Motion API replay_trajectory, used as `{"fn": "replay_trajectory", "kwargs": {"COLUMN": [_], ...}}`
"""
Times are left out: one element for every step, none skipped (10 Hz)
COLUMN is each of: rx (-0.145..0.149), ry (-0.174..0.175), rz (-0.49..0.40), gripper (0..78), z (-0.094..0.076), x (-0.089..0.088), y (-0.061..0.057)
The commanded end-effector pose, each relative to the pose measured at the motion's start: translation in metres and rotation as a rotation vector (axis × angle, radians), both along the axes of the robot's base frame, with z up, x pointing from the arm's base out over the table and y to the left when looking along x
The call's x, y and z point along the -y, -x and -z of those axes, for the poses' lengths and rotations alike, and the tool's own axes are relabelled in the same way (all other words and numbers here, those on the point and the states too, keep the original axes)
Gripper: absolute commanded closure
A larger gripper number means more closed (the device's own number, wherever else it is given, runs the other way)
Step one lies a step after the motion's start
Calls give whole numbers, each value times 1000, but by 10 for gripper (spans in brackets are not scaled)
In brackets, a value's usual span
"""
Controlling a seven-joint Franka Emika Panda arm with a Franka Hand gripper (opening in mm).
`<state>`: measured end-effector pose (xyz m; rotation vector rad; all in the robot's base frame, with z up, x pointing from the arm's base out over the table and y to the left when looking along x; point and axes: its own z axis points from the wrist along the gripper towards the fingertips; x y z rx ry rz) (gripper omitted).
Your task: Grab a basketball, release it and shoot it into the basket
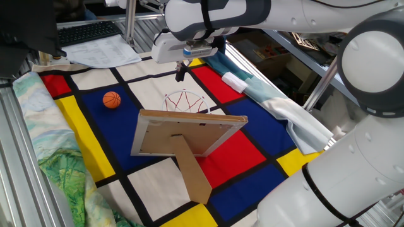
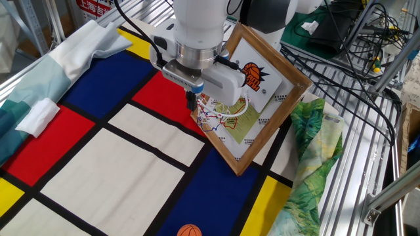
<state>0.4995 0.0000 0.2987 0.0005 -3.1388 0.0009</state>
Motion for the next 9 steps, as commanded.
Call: {"fn": "replay_trajectory", "kwargs": {"rx": [-77,-77,-76,-77,-78,-78,-79,-80,-82], "ry": [18,18,30,29,28,26,22,20,20], "rz": [132,132,130,130,131,134,136,143,155], "gripper": [776,776,776,776,776,776,776,776,776], "z": [0,0,0,0,0,0,0,-1,-2], "x": [0,0,0,0,0,0,-1,-3,-7], "y": [0,0,0,0,0,0,-1,-2,-6]}}
